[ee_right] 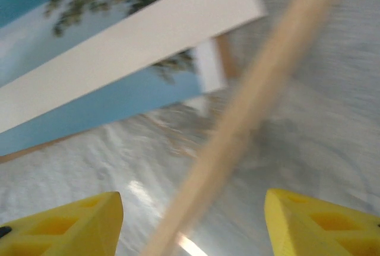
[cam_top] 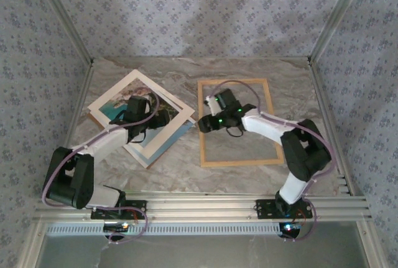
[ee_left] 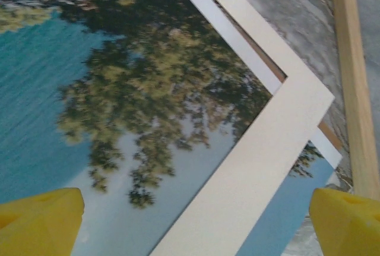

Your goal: Put the photo into the frame

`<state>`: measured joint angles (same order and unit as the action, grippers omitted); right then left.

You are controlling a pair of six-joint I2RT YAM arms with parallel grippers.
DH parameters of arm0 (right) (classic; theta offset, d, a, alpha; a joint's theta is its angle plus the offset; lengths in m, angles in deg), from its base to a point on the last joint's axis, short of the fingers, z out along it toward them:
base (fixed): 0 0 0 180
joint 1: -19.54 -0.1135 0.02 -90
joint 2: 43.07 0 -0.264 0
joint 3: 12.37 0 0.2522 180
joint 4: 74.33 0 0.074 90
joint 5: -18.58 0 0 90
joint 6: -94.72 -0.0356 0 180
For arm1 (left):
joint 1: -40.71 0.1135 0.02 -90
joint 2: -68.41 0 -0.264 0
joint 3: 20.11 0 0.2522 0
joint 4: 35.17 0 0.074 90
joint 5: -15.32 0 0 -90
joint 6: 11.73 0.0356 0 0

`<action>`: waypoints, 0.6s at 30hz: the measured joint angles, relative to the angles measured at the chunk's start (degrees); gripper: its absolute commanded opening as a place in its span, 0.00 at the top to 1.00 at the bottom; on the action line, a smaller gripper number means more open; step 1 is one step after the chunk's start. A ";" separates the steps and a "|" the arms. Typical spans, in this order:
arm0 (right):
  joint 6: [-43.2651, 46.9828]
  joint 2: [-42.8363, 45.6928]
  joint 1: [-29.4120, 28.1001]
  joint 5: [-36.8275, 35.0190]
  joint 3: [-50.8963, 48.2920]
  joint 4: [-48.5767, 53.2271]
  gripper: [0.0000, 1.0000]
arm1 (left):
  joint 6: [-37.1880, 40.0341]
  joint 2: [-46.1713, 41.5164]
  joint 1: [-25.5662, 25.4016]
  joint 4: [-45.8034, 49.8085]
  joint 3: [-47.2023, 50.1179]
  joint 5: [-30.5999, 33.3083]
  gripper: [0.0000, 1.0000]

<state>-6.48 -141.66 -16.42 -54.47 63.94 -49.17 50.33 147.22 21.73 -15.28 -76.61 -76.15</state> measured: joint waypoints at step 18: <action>-4.55 -13.11 -5.40 -2.38 9.77 2.32 0.42 | -1.64 -2.43 2.49 0.96 0.02 1.14 0.03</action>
<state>-11.03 -154.77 -21.82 -56.85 73.71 -46.86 48.69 144.79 24.22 -14.31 -76.59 -75.02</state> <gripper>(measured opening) 0.584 0.974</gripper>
